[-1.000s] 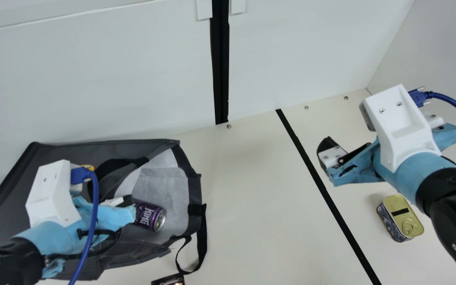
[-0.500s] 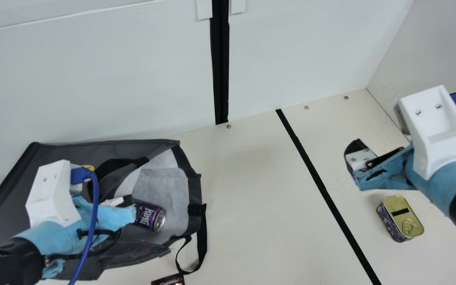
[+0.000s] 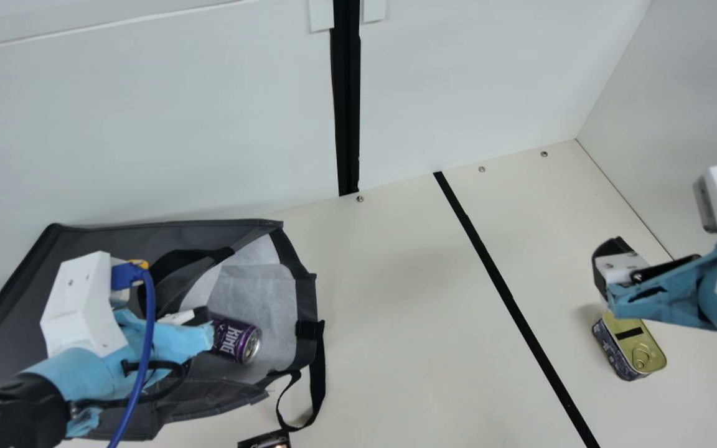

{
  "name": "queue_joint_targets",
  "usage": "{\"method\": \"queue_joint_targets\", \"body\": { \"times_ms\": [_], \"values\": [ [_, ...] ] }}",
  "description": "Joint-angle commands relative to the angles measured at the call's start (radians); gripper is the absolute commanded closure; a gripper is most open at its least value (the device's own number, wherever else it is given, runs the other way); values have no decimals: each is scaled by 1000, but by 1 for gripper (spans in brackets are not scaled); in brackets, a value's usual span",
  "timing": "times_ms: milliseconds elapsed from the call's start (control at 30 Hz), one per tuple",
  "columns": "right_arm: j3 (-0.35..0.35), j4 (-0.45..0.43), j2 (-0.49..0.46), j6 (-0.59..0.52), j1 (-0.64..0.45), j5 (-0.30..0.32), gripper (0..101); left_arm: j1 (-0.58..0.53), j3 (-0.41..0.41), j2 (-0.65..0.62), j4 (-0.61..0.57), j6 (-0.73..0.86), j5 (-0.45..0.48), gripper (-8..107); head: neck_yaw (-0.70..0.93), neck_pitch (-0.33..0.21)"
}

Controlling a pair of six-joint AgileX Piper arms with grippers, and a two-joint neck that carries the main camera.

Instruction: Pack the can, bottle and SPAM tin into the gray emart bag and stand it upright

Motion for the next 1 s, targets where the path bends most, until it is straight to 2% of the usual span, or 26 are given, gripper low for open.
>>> {"method": "queue_joint_targets", "body": {
  "times_ms": [0,100,600,967],
  "values": [
    [-4,4,-5,3,-9,23,6,0,0,0,0,0,0,107,-1,-23],
    [-8,11,-15,9,-28,49,6,0,0,0,0,0,0,107,-1,-23],
    [24,130,-44,-71,-212,49,6,0,0,0,0,0,0,107,-1,-23],
    [30,184,-43,-114,-275,49,6,0,0,0,0,0,0,107,-1,-23]
  ]
}}
